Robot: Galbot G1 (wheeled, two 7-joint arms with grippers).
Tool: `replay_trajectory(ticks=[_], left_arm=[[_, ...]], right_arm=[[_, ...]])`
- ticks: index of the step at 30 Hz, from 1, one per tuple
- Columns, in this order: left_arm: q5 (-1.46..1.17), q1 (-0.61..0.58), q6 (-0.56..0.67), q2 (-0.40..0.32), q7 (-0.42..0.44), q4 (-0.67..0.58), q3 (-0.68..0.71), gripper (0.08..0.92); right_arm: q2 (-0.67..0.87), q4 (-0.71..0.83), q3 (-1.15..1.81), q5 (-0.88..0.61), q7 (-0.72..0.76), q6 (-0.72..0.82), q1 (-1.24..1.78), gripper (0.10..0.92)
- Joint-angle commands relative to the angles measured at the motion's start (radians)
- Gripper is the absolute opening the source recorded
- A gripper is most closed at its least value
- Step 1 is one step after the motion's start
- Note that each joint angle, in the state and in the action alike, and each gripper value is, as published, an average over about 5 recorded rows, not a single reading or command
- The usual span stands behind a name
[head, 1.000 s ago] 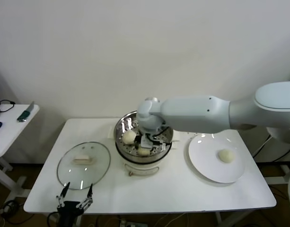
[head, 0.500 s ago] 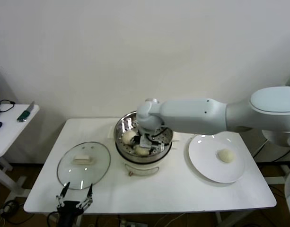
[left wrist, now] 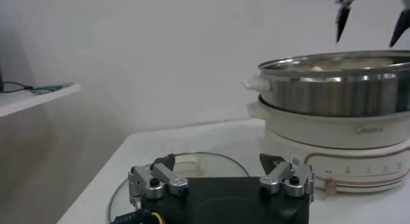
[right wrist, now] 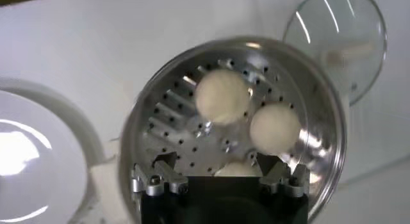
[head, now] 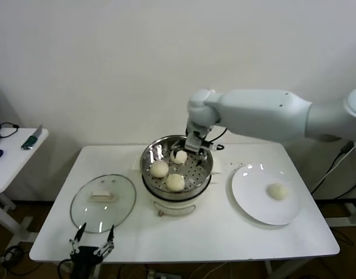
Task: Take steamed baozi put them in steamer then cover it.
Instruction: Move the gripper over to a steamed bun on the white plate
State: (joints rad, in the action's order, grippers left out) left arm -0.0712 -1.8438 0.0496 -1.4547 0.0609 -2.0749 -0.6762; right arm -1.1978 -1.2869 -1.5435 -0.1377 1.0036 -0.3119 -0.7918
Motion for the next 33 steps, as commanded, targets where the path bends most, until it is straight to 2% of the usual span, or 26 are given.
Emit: replay_trajectory(ticks=[1,7,16,24,33], left_arm=[[0.002,-0.001,0.001,0.002,0.001,-0.002,0.002,0.823],[-0.001,-0.003,0.001,0.005,0.000,-0.004,-0.001,0.823],[0.003,0.002,0.001,-0.004,0.002,0.007,0.003,0.823],[0.012,-0.002,0.002,-0.014,0.003,0.013,0.003,0.823],[0.017,-0.011,0.003,-0.019,0.002,0.013,0.000,0.823]], right_arm=[[0.226,0.091,-0.120,-0.320,0.121,0.149,-0.152,0.823],[0.365,0.167,-0.154,-0.300,0.120,0.215,-0.097,0.823],[0.525,0.234,-0.003,-0.154,0.097,0.255,0.115,0.823],[0.579,0.245,0.139,-0.047,0.094,0.276,0.325,0.823],[0.568,0.311,0.321,0.045,0.074,0.274,0.518,0.823]])
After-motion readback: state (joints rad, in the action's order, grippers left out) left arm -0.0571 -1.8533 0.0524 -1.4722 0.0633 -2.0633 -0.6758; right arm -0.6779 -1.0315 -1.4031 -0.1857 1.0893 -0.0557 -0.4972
